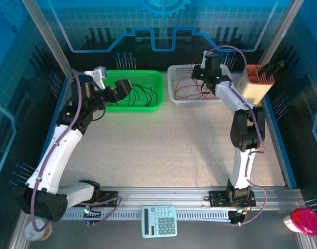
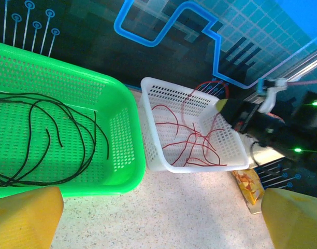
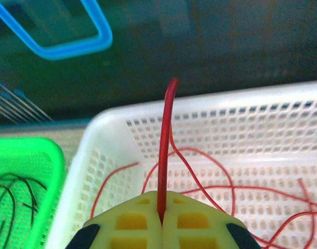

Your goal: Untangle the cables

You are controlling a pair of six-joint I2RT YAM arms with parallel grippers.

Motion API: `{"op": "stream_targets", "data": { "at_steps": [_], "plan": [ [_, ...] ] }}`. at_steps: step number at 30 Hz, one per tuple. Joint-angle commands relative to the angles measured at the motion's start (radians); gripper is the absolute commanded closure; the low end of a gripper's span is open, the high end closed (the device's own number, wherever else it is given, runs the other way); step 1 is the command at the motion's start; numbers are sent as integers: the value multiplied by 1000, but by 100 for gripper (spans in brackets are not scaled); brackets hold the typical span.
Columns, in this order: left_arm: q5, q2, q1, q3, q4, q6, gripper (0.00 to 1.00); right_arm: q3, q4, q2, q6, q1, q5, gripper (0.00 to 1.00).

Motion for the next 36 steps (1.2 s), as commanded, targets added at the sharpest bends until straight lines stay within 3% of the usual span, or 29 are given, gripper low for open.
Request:
{"op": "stream_targets", "data": {
  "at_steps": [1,5,11,15,23,28,31,36],
  "plan": [
    [20,-28,-11,-24,10,-24,1,8,9,51,-1,35,-52,100],
    [24,-31,-14,-28,6,-28,1,-47,12,45,18,46,-37,99],
    [23,-39,-18,-29,2,-31,1,-127,-8,-60,48,12,-40,40],
    [12,-46,-18,-24,-15,-17,1,-167,-15,-163,42,-2,-65,22],
    [-9,-75,-18,-17,-59,7,1,-234,-30,-375,58,-2,-111,12],
    [-91,-114,-18,-52,-78,65,1,-407,11,-581,71,15,-124,0],
    [-172,-137,-17,-94,-82,123,1,-538,29,-722,59,35,-124,0],
    [-330,-228,-16,-279,80,244,1,-714,-55,-932,-9,95,50,0]
  ]
}}
